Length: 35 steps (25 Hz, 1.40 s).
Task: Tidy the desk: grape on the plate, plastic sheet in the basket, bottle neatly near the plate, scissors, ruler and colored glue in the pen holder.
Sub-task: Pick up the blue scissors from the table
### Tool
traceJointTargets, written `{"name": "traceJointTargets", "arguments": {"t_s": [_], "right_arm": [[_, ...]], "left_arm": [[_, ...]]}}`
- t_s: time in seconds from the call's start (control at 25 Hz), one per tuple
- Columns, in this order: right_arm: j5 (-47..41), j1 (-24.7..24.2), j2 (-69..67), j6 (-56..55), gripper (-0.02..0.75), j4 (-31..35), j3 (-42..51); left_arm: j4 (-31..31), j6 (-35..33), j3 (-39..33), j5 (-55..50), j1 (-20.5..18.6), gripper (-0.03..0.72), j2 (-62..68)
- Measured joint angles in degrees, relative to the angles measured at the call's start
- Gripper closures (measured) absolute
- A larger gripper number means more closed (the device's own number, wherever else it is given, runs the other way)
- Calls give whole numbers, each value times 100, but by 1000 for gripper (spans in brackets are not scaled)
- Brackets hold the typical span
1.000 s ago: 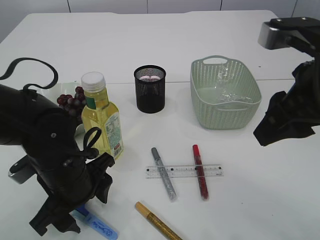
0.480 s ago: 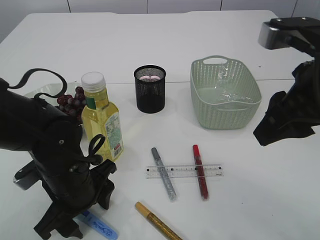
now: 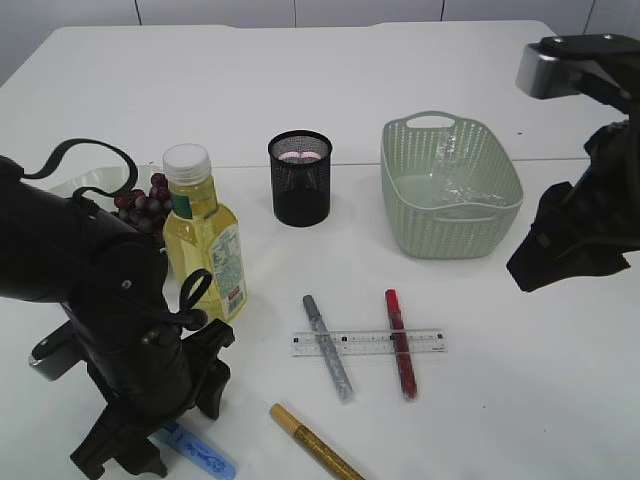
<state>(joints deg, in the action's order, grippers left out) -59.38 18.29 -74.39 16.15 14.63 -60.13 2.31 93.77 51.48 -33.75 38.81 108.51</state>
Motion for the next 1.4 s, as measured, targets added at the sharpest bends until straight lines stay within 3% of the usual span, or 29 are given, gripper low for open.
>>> {"name": "traceJointTargets", "arguments": {"t_s": [0.12, 0.32, 0.4, 1.4], "right_arm": [[0, 0, 0, 0, 421, 0, 0], [0, 0, 0, 0, 421, 0, 0], [0, 0, 0, 0, 421, 0, 0], [2, 0, 0, 26, 421, 0, 0]], "left_arm": [[49, 0, 9, -88, 0, 263, 14], [78, 0, 9, -225, 0, 484, 17], [78, 0, 9, -275, 0, 521, 17], [-31, -575, 12, -571, 0, 540, -332]]}}
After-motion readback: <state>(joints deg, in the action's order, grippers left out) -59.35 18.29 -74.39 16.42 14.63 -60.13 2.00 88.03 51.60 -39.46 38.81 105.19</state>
